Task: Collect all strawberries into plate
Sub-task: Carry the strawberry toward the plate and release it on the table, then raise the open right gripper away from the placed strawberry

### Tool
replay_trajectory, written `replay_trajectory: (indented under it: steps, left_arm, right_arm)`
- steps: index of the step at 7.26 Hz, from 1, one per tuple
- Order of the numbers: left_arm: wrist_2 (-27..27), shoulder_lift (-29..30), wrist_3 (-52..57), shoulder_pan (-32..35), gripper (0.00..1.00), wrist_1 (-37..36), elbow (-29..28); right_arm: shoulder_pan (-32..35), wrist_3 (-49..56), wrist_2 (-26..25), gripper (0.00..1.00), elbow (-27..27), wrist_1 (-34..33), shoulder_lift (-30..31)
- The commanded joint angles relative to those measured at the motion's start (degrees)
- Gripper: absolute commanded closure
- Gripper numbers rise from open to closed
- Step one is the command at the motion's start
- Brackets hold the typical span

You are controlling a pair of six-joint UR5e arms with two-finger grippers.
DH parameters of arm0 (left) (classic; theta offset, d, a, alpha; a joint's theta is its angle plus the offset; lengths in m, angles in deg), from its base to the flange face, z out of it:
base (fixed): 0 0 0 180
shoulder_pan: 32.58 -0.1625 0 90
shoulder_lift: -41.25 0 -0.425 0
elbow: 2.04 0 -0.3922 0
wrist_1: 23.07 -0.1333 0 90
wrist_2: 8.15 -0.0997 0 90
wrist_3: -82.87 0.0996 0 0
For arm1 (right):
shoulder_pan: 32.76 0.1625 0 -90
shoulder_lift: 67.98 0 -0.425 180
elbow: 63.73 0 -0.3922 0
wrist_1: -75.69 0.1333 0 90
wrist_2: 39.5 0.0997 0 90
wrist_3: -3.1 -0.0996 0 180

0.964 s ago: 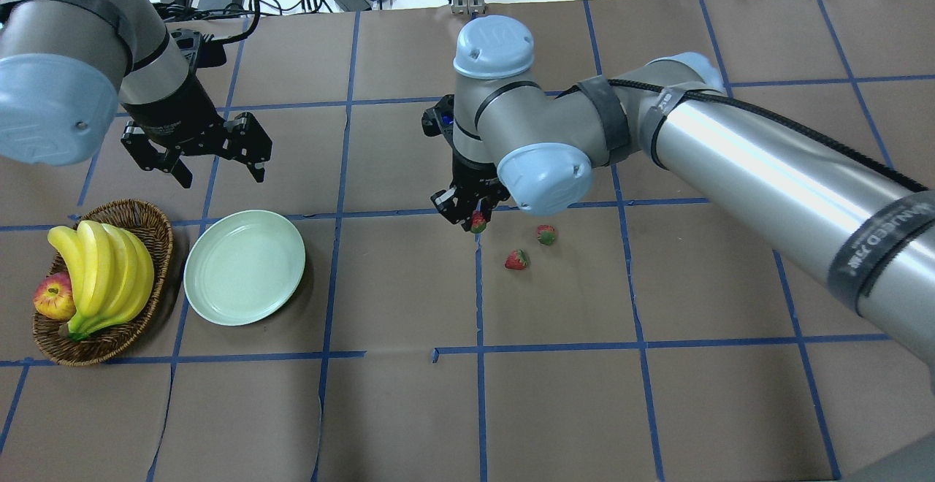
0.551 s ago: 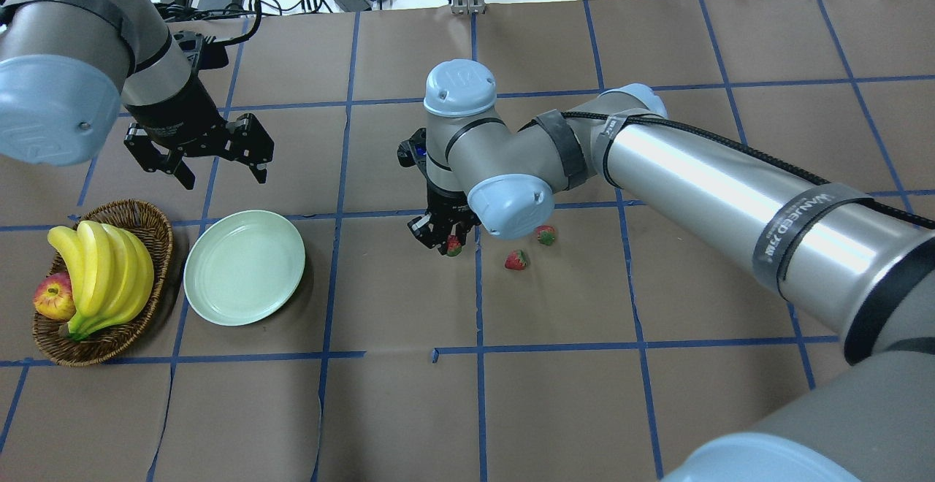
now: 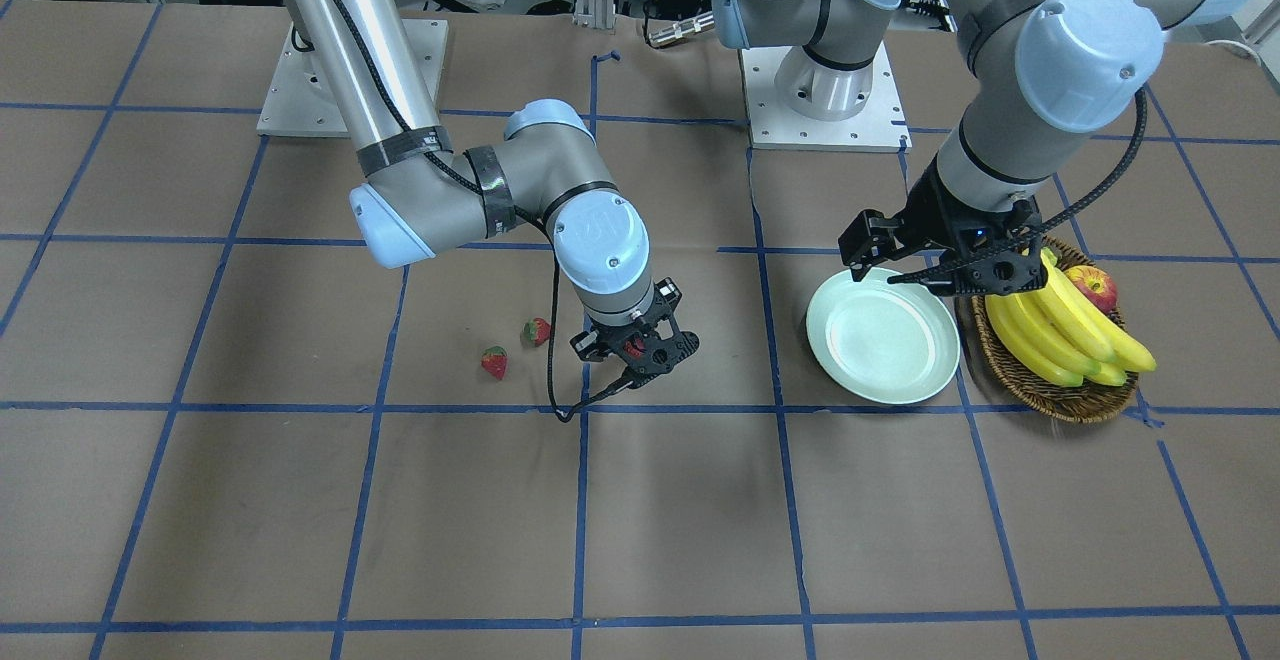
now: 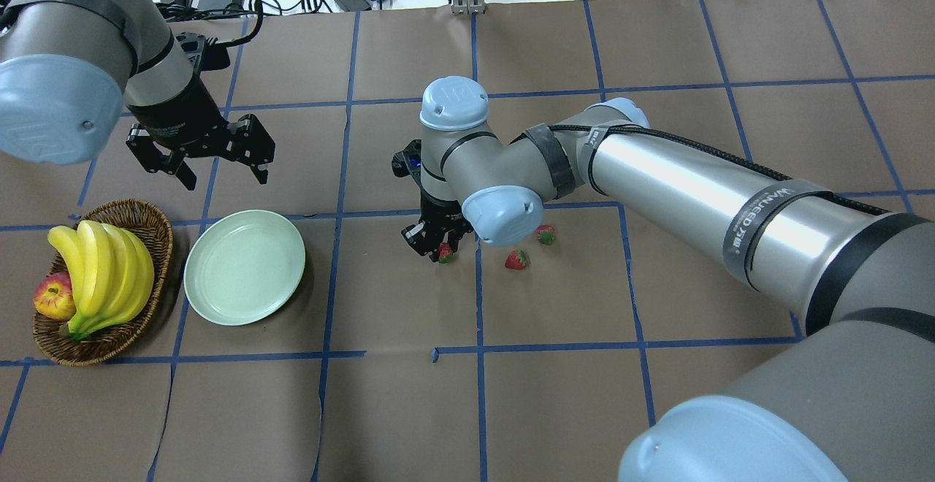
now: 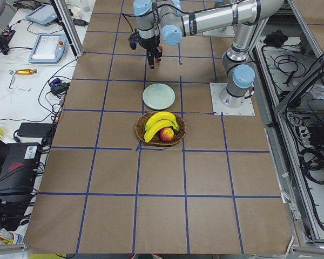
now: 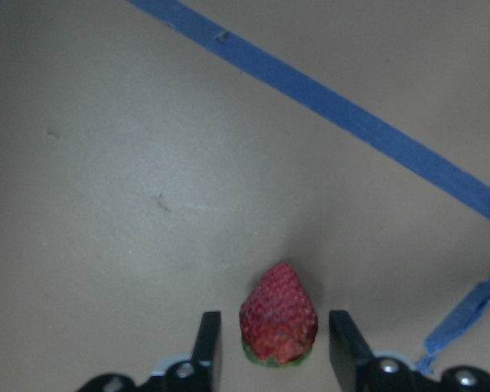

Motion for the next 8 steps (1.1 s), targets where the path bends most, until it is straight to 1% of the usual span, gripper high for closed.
replay_trajectory:
  steps: [1, 2, 3, 4, 5, 7, 8]
  left_arm:
    - [0.0, 0.0, 0.1, 0.0, 0.00, 0.0, -0.1]
    - [0.0, 0.1, 0.1, 0.0, 0.00, 0.0, -0.1]
    - [0.0, 0.0, 0.1, 0.0, 0.00, -0.1, -0.1]
    - [0.0, 0.1, 0.0, 0.0, 0.00, -0.1, -0.1]
    - [0.1, 0.2, -0.2, 0.0, 0.00, 0.0, -0.1]
    - [0.1, 0.3, -0.8, 0.1, 0.00, 0.0, -0.1]
    - [0.1, 0.3, -1.0, 0.4, 0.00, -0.1, -0.1]
  right_arm:
    - [-0.1, -1.4, -0.6, 0.00, -0.2, 1.7, 3.6]
    - [-1.2, -1.4, -1.8, 0.00, -0.5, 3.2, 6.5]
    - [-3.5, -1.5, -2.3, 0.00, -2.0, 6.0, 8.8]
    - [-7.3, 0.0, -6.5, 0.00, -3.5, 9.3, 10.1]
    - [-10.0, 2.2, -9.0, 0.00, -3.2, 9.8, 10.4]
    - [-11.3, 2.0, -9.9, 0.00, -1.6, 9.6, 9.6]
    - [-11.6, 0.5, -9.2, 0.00, 0.2, 9.2, 8.8]
